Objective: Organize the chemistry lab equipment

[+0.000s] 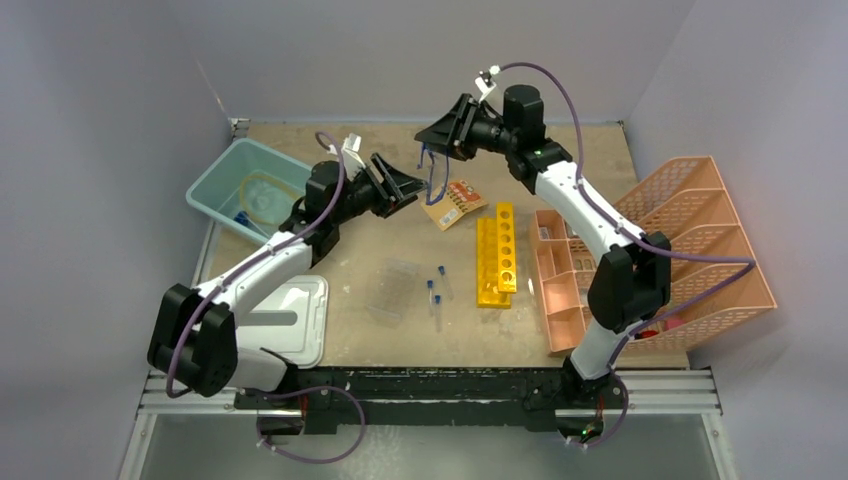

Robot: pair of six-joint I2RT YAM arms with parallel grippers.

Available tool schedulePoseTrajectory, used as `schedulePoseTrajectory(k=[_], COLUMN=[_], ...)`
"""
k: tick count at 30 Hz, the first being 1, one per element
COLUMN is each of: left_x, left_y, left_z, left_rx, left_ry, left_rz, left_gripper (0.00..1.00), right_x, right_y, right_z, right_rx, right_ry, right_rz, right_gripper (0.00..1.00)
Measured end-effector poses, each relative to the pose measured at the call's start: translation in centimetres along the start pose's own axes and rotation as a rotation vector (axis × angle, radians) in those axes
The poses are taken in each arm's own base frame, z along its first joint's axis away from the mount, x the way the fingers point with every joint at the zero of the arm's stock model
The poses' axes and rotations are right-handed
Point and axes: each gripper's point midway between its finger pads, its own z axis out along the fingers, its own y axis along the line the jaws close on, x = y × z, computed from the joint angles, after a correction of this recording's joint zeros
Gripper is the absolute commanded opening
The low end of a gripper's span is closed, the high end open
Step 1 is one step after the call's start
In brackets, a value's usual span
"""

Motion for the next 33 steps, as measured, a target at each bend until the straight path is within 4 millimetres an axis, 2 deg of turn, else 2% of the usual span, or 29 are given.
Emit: schedulePoseTrajectory(k=[4, 8, 12, 17, 21, 22, 25, 27, 33], left_x=[0.5, 0.7, 0.7, 0.8, 0.9, 0.9, 0.9, 1.0, 0.8], left_y=[-1.3, -3.6, -4.6, -5.2, -5.5, -5.5, -5.8, -5.8, -6.1], left_z=[0.4, 0.0, -0.2, -0.3, -0.4, -0.4, -0.5, -0.5, -0.4], left_rx=[0.081, 0.196, 0.248, 0.28, 0.291, 0.295, 0.308, 0.31, 0.305], left_ry=[0.045, 0.065, 0.074, 0.085, 0.094, 0.095, 0.096, 0.099, 0.102], left_rz=[-0.029, -0.044, -0.048, -0.053, -0.051, -0.048, -0.036, -0.034, -0.031], left_gripper=[0.57, 0.47, 0.37, 0.22, 0.01, 0.0, 0.0, 0.0, 0.0], right_x=[0.0, -0.2, -0.3, -0.2, -0.2, -0.2, -0.2, -0.1, -0.2], right_y=[0.9, 1.6, 2.4, 3.1, 3.6, 3.6, 3.6, 3.6, 3.2], right_z=[-0.1, -0.3, -0.3, -0.4, -0.4, -0.4, -0.4, -0.4, -0.3], right_rx=[-0.041, -0.073, -0.104, -0.144, -0.172, -0.175, -0.177, -0.177, -0.169], right_ry=[0.009, 0.01, 0.016, 0.022, 0.027, 0.026, 0.027, 0.027, 0.021], right_rz=[-0.004, 0.005, 0.018, 0.038, 0.061, 0.068, 0.089, 0.095, 0.092], right_gripper=[0.43, 0.42, 0.42, 0.42, 0.42, 0.43, 0.47, 0.57, 0.78])
